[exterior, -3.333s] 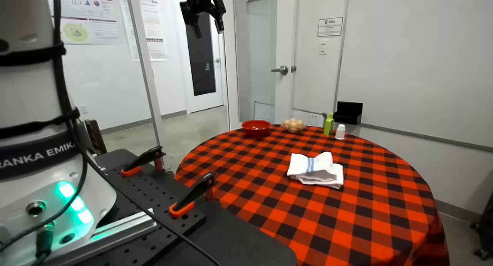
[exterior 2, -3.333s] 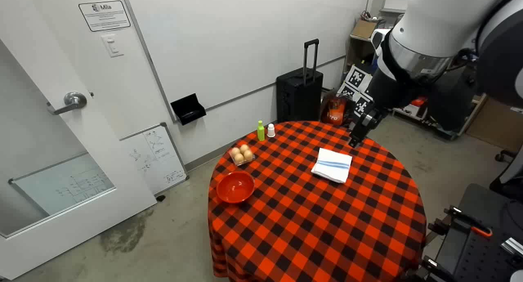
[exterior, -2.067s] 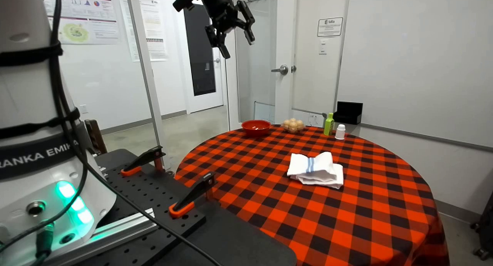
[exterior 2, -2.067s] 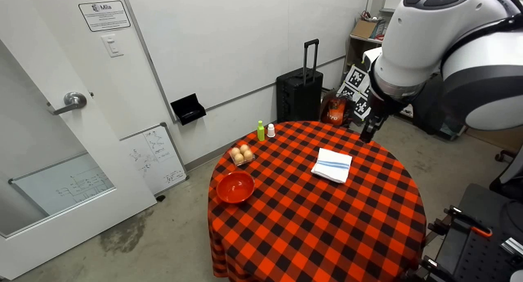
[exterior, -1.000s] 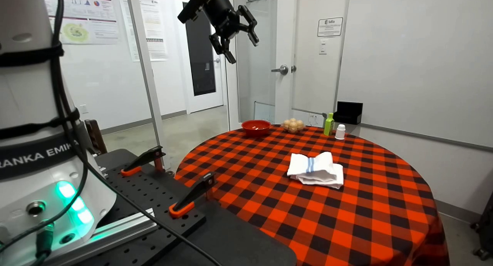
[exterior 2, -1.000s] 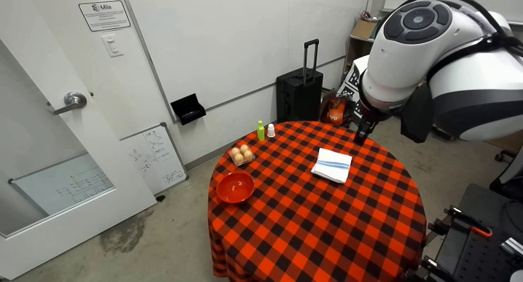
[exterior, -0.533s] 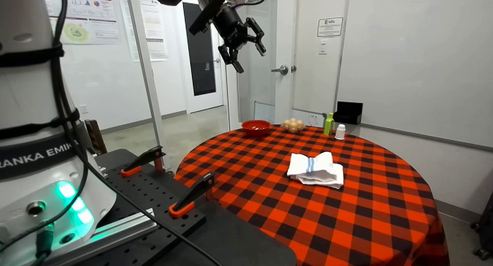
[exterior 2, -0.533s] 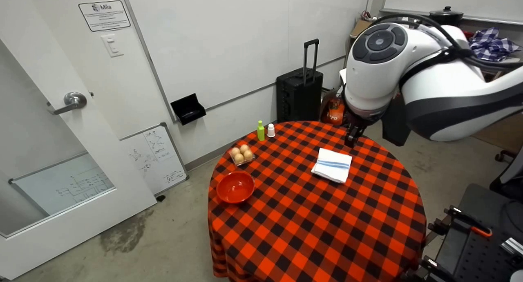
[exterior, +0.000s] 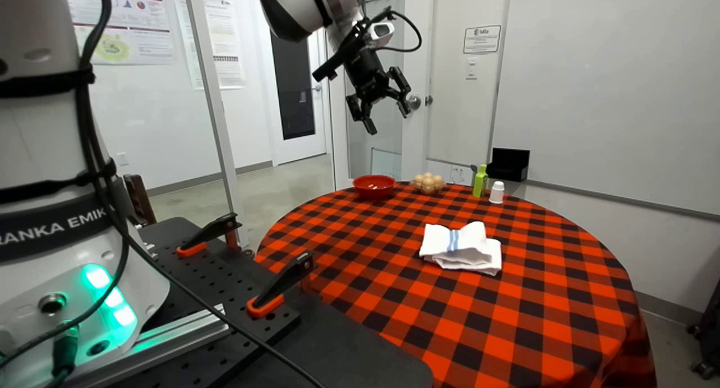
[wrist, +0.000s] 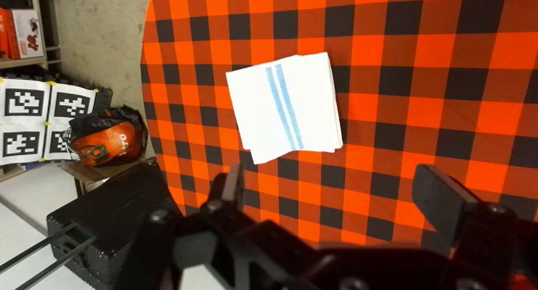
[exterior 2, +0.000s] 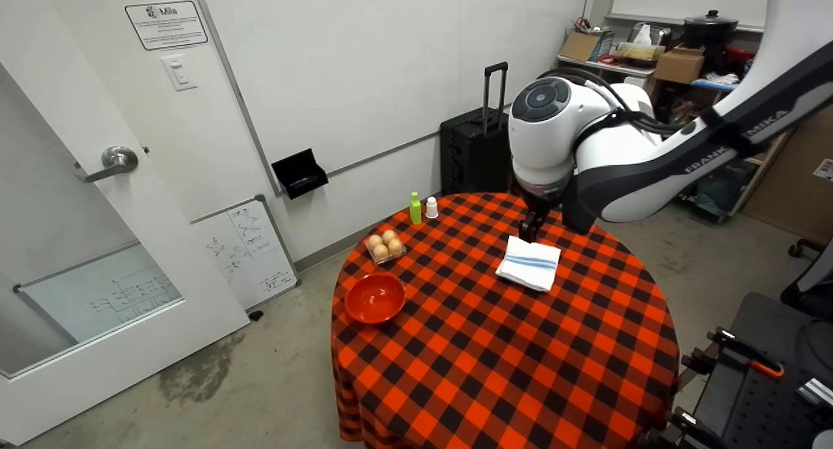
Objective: Straighten the towel
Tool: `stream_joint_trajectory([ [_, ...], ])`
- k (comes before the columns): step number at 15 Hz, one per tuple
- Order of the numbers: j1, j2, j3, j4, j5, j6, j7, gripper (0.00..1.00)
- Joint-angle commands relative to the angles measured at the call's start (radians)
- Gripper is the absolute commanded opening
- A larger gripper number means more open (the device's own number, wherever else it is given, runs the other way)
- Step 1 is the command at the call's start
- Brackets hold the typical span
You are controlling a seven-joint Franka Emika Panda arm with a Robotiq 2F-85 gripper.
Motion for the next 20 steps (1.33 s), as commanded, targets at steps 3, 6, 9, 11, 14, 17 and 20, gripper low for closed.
stream_joint_trajectory([
  [3, 0.068, 0.259, -0.103, 0.198, -0.010, 0.054, 0.012, 1.00],
  [6, 0.113, 0.363, -0.154, 0.282, -0.042, 0.071, 0.023, 1.00],
  [9, 0.137, 0.453, -0.191, 0.347, -0.036, 0.095, 0.007, 1.00],
  [11, 0.141, 0.503, -0.208, 0.377, -0.023, 0.115, -0.005, 1.00],
  [14, 0.124, 0.558, -0.227, 0.397, -0.001, 0.170, -0.024, 1.00],
  [17, 0.104, 0.603, -0.251, 0.404, 0.019, 0.234, -0.048, 1.00],
  [20, 0.090, 0.627, -0.270, 0.405, 0.053, 0.307, -0.084, 1.00],
])
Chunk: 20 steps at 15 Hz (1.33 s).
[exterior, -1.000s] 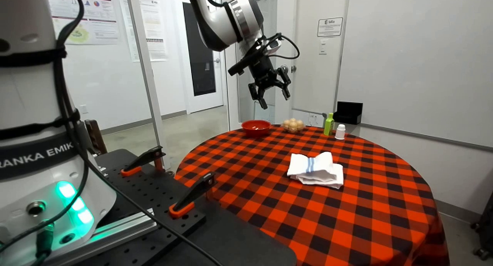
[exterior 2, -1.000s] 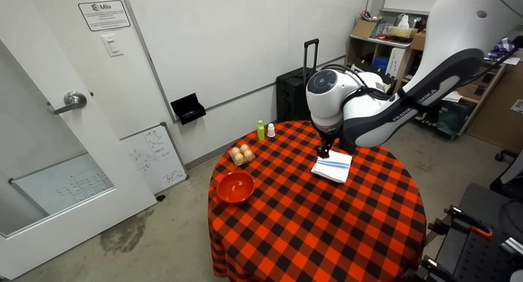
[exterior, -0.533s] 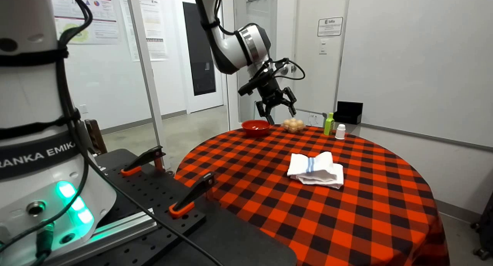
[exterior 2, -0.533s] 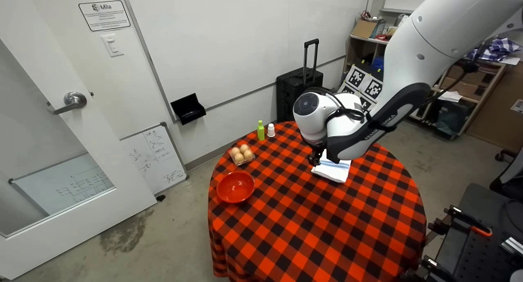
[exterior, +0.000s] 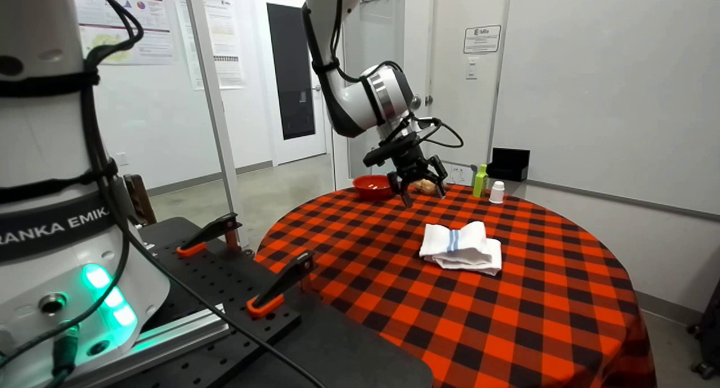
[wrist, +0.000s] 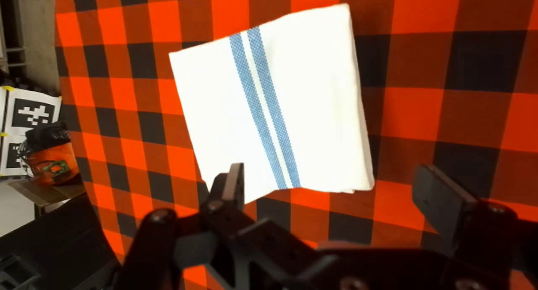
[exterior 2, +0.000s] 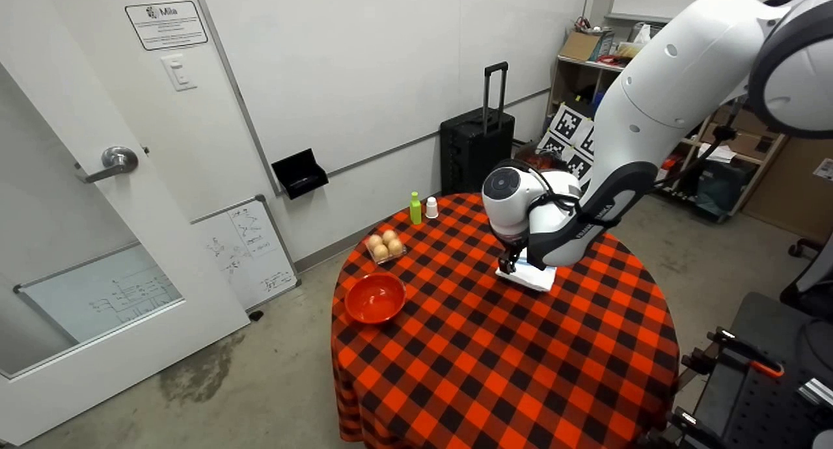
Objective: Straighten the towel
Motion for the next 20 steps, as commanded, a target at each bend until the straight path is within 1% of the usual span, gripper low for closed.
stream_joint_trajectory([
  [1, -0.012, 0.046, -0.028, 0.030, 0.055, 0.089, -0.072, 1.00],
  [6, -0.016, 0.088, -0.047, 0.022, 0.165, 0.156, -0.159, 1.00],
  [9, -0.019, 0.098, -0.034, 0.009, 0.251, 0.174, -0.228, 1.00],
  [13, 0.046, 0.134, -0.083, 0.022, 0.300, 0.187, -0.259, 1.00],
  [20, 0.207, 0.229, -0.213, 0.082, 0.267, 0.172, -0.226, 1.00],
])
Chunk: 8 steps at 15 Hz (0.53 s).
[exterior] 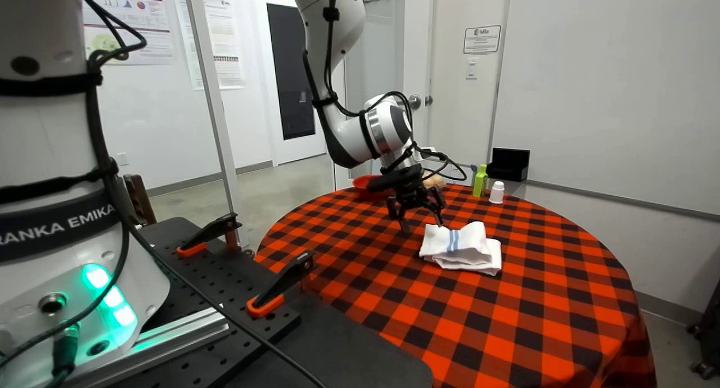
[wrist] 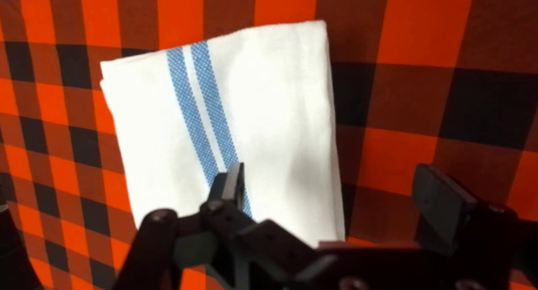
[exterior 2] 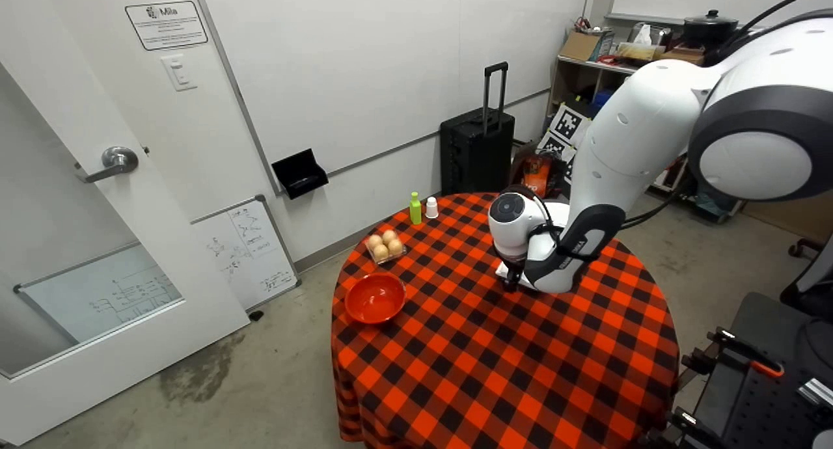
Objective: Straighten the towel
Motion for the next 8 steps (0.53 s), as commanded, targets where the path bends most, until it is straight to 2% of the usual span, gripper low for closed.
stream_joint_trajectory([
  [1, 0.100, 0.071, -0.087, 0.056, -0.003, 0.014, 0.006, 1.00],
  [4, 0.148, 0.106, -0.138, 0.076, -0.004, 0.016, 0.018, 1.00],
  [8, 0.173, 0.157, -0.181, 0.105, 0.001, 0.005, 0.019, 1.00],
])
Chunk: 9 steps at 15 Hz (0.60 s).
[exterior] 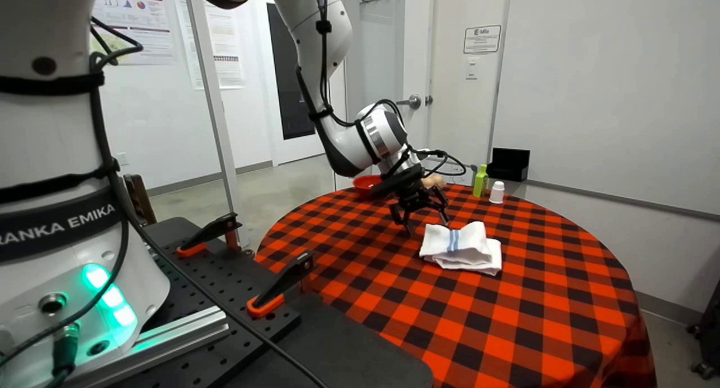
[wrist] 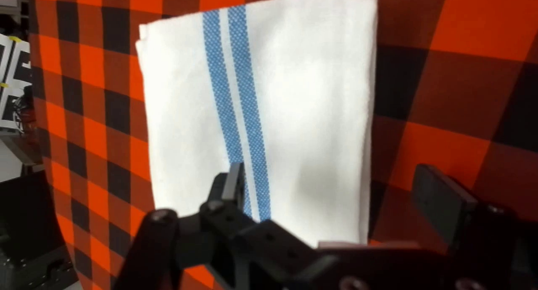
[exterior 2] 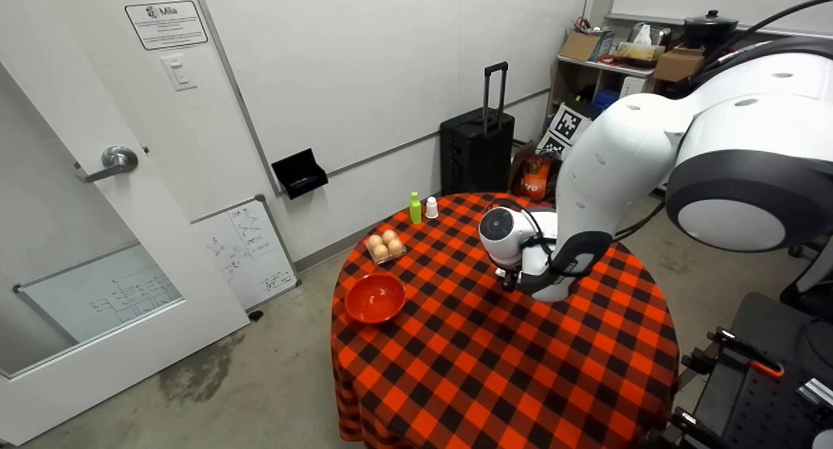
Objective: Straighten the towel
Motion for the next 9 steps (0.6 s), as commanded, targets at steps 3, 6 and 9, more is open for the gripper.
stream_joint_trajectory([
  [3, 0.025, 0.084, -0.052, 0.063, 0.010, 0.004, 0.012, 0.98],
  [6, 0.020, 0.094, -0.054, 0.076, 0.017, 0.005, 0.009, 0.67],
  [9, 0.021, 0.094, -0.061, 0.080, 0.015, 0.008, 0.008, 0.43],
])
